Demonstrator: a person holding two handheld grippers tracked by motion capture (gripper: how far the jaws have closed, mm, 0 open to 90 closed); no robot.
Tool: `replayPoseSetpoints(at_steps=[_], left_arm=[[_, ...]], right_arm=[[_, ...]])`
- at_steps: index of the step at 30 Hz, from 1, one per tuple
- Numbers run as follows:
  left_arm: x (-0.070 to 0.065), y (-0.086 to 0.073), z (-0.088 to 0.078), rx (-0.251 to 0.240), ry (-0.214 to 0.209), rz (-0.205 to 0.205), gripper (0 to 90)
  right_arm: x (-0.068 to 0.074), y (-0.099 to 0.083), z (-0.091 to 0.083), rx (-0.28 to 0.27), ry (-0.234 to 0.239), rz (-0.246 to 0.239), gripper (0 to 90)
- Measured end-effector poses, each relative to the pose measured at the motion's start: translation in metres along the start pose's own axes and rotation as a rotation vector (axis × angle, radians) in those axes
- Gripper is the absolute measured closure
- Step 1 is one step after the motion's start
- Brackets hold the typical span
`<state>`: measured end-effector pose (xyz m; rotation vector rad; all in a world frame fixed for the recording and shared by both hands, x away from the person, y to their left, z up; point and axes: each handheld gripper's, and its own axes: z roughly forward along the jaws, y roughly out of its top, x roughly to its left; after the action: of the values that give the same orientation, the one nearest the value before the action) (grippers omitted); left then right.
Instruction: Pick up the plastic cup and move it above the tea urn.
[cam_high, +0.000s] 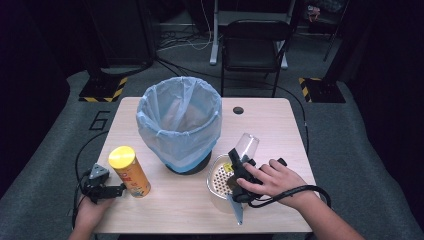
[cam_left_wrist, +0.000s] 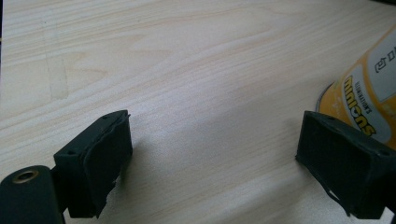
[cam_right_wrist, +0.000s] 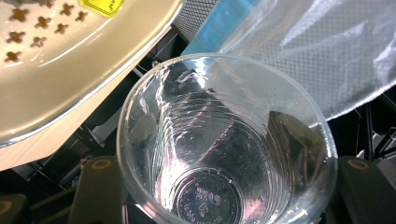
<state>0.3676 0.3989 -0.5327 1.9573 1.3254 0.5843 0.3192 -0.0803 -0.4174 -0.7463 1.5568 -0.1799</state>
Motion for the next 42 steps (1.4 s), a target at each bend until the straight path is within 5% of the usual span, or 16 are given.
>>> replayPoseSetpoints(at_steps=[5,6,10,18,19,21,23,24,25,26,37,38,39,40,42], left_arm=[[0.000,0.000,0.000,0.000,0.000,0.000,10.1],[0.000,0.000,0.000,0.000,0.000,0.000,10.1],[0.000,0.000,0.000,0.000,0.000,0.000,10.1],[0.000,0.000,0.000,0.000,0.000,0.000,10.1],[0.000,0.000,0.000,0.001,0.001,0.001,10.1],[0.000,0.000,0.000,0.001,0.001,0.001,10.1],[0.000,0.000,0.000,0.001,0.001,0.001,10.1],[0.000,0.000,0.000,0.000,0.001,0.000,10.1],[0.000,0.000,0.000,0.000,0.001,-0.001,10.1],[0.000,0.000,0.000,0.000,0.001,-0.002,10.2],[0.000,0.000,0.000,0.000,0.002,-0.004,10.2],[0.000,0.000,0.000,0.000,0.002,-0.003,10.2],[0.000,0.000,0.000,-0.003,0.001,-0.005,10.2],[0.000,0.000,0.000,0.000,0.002,-0.002,10.2],[0.000,0.000,0.000,0.000,0.002,-0.004,10.2]], right_arm=[[0.001,0.000,-0.001,-0.003,-0.008,0.029,37.3],[-0.002,-0.001,0.000,-0.021,-0.009,-0.011,37.3],[-0.004,-0.002,-0.001,-0.022,0.003,-0.049,37.3],[-0.005,-0.004,-0.002,-0.043,0.009,-0.001,37.2],[-0.009,-0.006,-0.002,-0.036,0.027,-0.057,37.2],[-0.008,-0.007,-0.004,-0.033,0.025,-0.022,37.2],[-0.012,-0.008,-0.005,-0.021,0.030,-0.057,37.2],[0.000,-0.003,-0.004,-0.051,-0.015,0.188,37.2],[-0.013,-0.010,-0.005,-0.030,0.019,-0.017,37.2],[-0.014,-0.010,-0.006,-0.034,0.025,-0.014,37.1],[-0.022,-0.015,-0.005,-0.093,0.052,0.066,37.1],[-0.024,-0.016,-0.006,-0.096,0.044,0.086,37.1],[-0.022,-0.016,-0.006,-0.110,0.017,0.182,37.1],[-0.023,-0.017,-0.006,-0.114,0.054,0.205,37.1],[-0.022,-0.019,-0.007,-0.122,0.031,0.262,37.1]])
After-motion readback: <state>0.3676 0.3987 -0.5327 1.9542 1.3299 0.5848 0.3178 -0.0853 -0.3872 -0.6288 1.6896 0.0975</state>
